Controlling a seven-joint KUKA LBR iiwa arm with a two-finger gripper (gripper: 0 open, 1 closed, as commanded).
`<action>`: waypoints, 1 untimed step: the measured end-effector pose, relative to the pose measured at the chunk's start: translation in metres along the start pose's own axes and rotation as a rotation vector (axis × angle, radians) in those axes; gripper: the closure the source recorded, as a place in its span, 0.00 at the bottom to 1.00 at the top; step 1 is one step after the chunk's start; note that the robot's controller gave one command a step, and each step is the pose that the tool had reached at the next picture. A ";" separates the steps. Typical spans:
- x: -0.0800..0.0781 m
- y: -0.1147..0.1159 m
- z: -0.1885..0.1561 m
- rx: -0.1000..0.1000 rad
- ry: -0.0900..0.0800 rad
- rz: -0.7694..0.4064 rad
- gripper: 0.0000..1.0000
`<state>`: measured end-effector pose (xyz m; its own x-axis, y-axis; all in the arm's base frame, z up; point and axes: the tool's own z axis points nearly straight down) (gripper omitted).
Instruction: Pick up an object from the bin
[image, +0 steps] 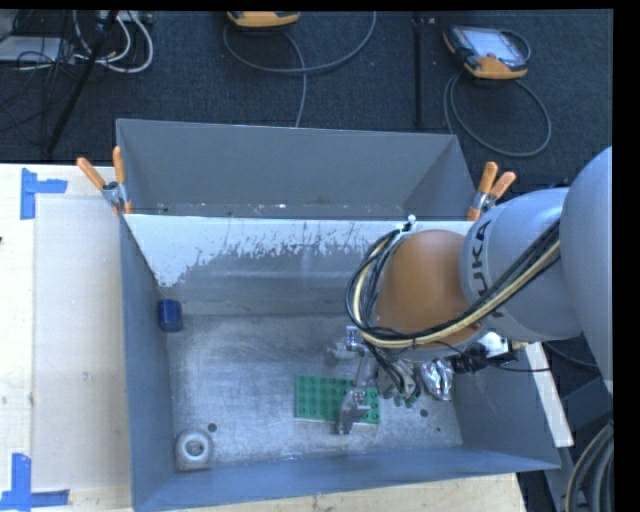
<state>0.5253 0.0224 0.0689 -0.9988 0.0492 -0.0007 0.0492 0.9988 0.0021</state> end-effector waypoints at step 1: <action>-0.001 0.001 -0.002 -0.001 0.001 0.002 0.00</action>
Offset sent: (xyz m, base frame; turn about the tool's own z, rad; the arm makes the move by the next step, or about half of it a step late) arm 0.0000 0.0000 0.0000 0.0000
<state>0.5262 0.0238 0.0711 -0.9987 0.0513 0.0006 0.0513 0.9987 0.0028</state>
